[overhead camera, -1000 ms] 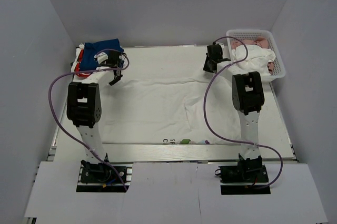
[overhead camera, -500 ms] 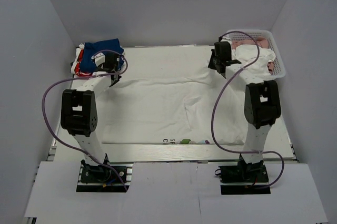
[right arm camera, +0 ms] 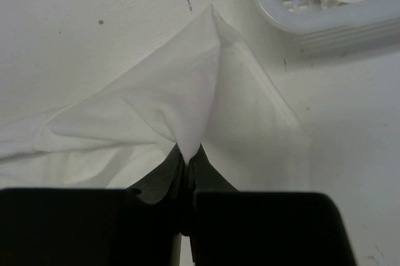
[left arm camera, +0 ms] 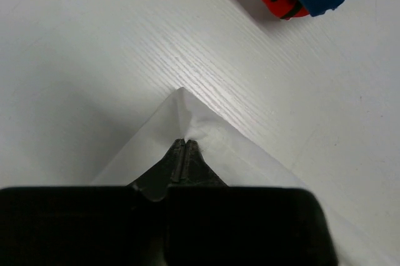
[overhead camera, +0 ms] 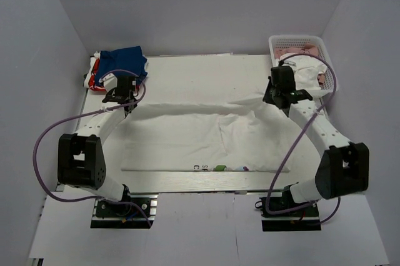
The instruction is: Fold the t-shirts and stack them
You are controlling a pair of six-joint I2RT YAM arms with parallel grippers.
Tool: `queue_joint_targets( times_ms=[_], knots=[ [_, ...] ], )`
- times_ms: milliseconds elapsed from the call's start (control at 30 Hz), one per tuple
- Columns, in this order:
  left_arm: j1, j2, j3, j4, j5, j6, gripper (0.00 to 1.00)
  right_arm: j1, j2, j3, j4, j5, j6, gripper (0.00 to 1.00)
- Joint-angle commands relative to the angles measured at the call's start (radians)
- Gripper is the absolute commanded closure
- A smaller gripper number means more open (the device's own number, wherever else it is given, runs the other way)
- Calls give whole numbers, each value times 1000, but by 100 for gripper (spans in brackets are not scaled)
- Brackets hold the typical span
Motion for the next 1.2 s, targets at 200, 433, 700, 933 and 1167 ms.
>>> queue_joint_targets(
  times_ms=[200,433,700,933,1167],
  knots=[
    [-3,-196,-120,-64,-73,-95,100,0,-271,-106,-237,36,70,100],
    [7,-246,-192,-64,-93,-95,100,3,-469,-243,-356,0,114,100],
    [7,-186,-205,-124,-138,-173,100,3,-555,-453,-412,-161,199,100],
    [16,-122,-214,-173,-139,-253,100,3,-520,-576,-405,-152,311,100],
    [16,14,-147,-302,-141,-328,61,1,-469,-536,-383,-127,265,31]
  ],
)
